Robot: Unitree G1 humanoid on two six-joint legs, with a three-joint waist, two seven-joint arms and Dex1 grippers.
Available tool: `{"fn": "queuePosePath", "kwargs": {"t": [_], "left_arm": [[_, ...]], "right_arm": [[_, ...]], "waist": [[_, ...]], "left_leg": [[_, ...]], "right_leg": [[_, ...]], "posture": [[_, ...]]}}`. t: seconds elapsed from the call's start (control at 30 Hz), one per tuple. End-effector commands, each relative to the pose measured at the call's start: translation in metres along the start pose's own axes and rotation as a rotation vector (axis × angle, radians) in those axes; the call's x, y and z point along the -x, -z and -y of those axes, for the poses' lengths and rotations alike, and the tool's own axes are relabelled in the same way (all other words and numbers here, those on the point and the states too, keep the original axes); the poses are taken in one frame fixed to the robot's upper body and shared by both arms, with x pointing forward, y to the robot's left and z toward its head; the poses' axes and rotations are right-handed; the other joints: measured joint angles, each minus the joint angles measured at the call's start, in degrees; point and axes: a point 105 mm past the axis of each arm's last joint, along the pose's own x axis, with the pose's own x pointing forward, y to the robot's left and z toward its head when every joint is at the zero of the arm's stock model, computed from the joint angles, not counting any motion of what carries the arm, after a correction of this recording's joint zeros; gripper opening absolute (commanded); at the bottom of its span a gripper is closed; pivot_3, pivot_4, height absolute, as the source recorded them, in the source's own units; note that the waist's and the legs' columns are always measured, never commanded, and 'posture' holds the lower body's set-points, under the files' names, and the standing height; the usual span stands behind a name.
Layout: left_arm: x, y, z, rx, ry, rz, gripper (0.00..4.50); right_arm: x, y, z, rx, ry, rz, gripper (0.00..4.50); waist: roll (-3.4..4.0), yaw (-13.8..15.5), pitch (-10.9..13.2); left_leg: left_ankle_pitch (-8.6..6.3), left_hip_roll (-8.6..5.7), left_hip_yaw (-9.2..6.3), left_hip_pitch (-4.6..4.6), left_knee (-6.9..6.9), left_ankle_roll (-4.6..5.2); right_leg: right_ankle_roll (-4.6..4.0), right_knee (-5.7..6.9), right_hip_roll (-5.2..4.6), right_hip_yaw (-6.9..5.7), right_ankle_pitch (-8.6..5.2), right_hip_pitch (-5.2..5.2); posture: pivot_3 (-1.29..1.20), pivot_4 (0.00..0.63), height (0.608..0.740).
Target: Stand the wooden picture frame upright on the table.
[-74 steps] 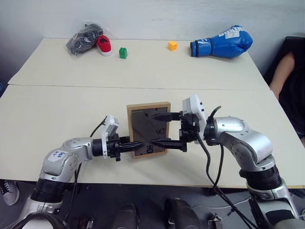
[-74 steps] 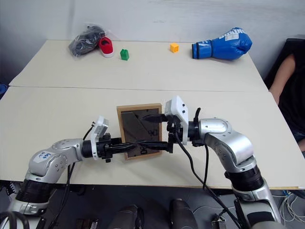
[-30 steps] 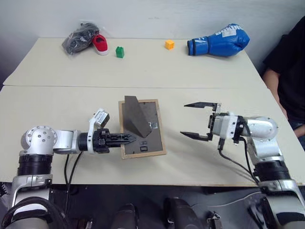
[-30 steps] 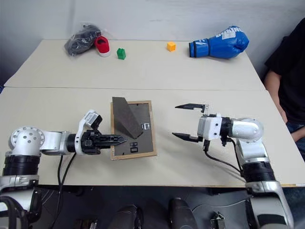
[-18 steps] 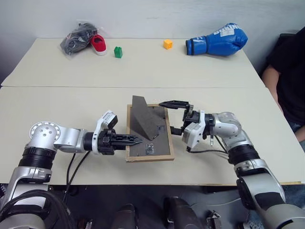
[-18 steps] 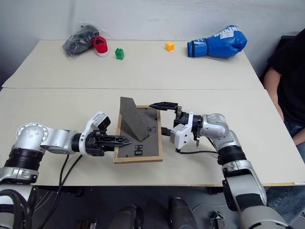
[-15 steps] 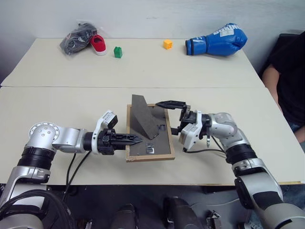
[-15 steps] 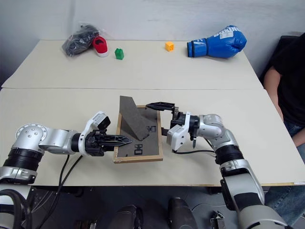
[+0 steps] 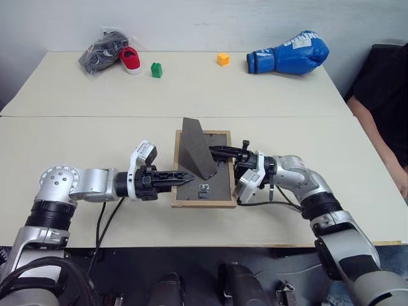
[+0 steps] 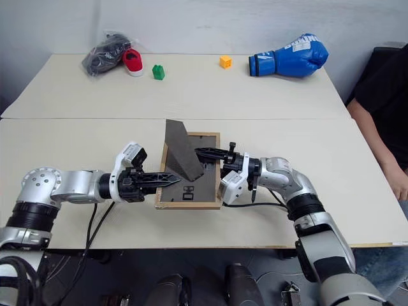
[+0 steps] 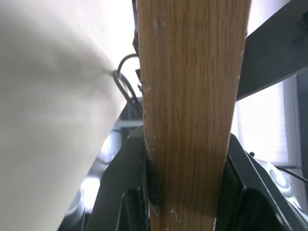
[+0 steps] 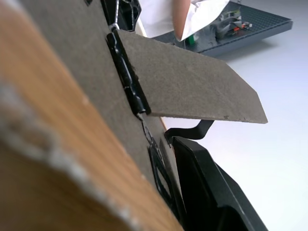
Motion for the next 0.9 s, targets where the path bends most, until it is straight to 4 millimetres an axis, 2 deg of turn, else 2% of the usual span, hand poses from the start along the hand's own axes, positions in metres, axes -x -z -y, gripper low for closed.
{"fn": "queuePosePath", "kwargs": {"t": [0.03,0.1,0.17,0.23,0.4,0.47,0.53,0.6,0.63,0.73,0.9], "left_arm": [[0.015,-0.001,0.013,-0.122,-0.06,0.031,2.57],[0.029,-0.01,0.009,-0.215,-0.164,0.113,3.25],[0.049,-0.019,0.009,-0.353,-0.238,0.192,3.87],[0.064,-0.018,0.012,-0.393,-0.25,0.21,3.88],[0.102,-0.024,0.018,-0.761,-0.309,0.28,3.88],[0.11,-0.027,0.018,-0.903,-0.342,0.299,3.88],[0.111,-0.019,0.007,-1.055,-0.395,0.223,4.04],[0.107,-0.015,0.001,-1.091,-0.389,0.234,4.42],[0.105,-0.016,0.0,-1.102,-0.389,0.251,4.5],[0.096,-0.01,-0.003,-1.136,-0.353,0.244,4.5],[0.088,-0.003,-0.003,-1.228,-0.313,0.199,4.5]], "right_arm": [[0.001,-0.003,0.025,0.045,0.092,0.023,1.6],[0.002,-0.003,0.027,0.049,0.096,0.02,1.03],[0.005,-0.003,0.028,0.048,0.094,0.015,0.85],[0.007,-0.003,0.028,0.048,0.095,0.015,0.85],[0.016,-0.005,0.029,-0.019,0.102,0.008,0.85],[0.02,-0.002,0.034,-0.122,0.137,-0.019,0.85],[0.025,0.01,0.046,-0.507,0.24,-0.072,0.85],[0.027,0.014,0.046,-0.925,0.253,-0.066,0.85],[0.028,0.013,0.044,-1.023,0.233,-0.074,0.85],[0.026,0.018,0.046,-1.164,0.223,-0.107,0.85],[0.025,0.025,0.017,-1.413,0.139,-0.229,0.85]], "waist": [[0.0,-0.23,0.0],[0.0,-0.29,0.0],[0.02,-0.39,0.01],[0.03,-0.23,0.02],[0.04,0.05,0.03],[0.05,0.33,0.04],[0.05,0.58,0.03],[0.08,0.97,0.05],[0.09,1.31,0.05],[0.08,1.48,0.05],[0.08,1.52,0.05]], "left_leg": [[0.01,-0.01,0.0,0.02,-0.02,-0.01],[0.02,0.0,0.01,-0.01,-0.06,-0.03],[0.03,-0.02,0.01,0.0,-0.07,-0.05],[0.03,-0.01,0.06,0.01,-0.09,-0.06],[0.03,-0.02,0.11,-0.01,-0.11,-0.07],[0.03,-0.02,0.13,-0.01,-0.11,-0.07],[0.03,-0.02,0.12,-0.03,-0.1,-0.06],[0.01,0.01,0.1,-0.03,-0.11,-0.03],[0.0,0.01,0.09,-0.04,-0.1,0.0],[-0.05,0.07,0.06,-0.06,-0.07,0.07],[-0.07,0.06,0.07,-0.09,-0.17,0.09]], "right_leg": [[0.0,0.0,0.0,0.01,0.0,-0.01],[-0.04,0.01,0.02,0.02,-0.03,-0.05],[-0.06,0.01,0.02,0.02,-0.04,-0.05],[-0.09,0.02,0.07,0.03,-0.05,-0.05],[-0.13,-0.02,0.09,0.03,-0.08,-0.05],[-0.14,-0.04,0.1,0.02,-0.08,-0.05],[-0.14,-0.03,0.07,0.02,-0.08,-0.05],[-0.14,-0.02,0.05,0.04,-0.07,-0.03],[-0.13,0.01,0.01,0.05,-0.07,-0.03],[-0.13,0.02,-0.01,0.0,-0.07,-0.04],[-0.13,-0.01,-0.02,0.01,-0.07,-0.11]], "posture": [[0.0,0.15,0.74],[0.0,0.15,0.74],[0.0,0.15,0.74],[0.0,0.15,0.74],[0.0,0.15,0.74],[0.0,0.15,0.74],[0.0,0.15,0.74],[0.0,0.15,0.74],[0.0,0.15,0.74],[0.0,0.15,0.74],[0.0,0.15,0.74]]}}
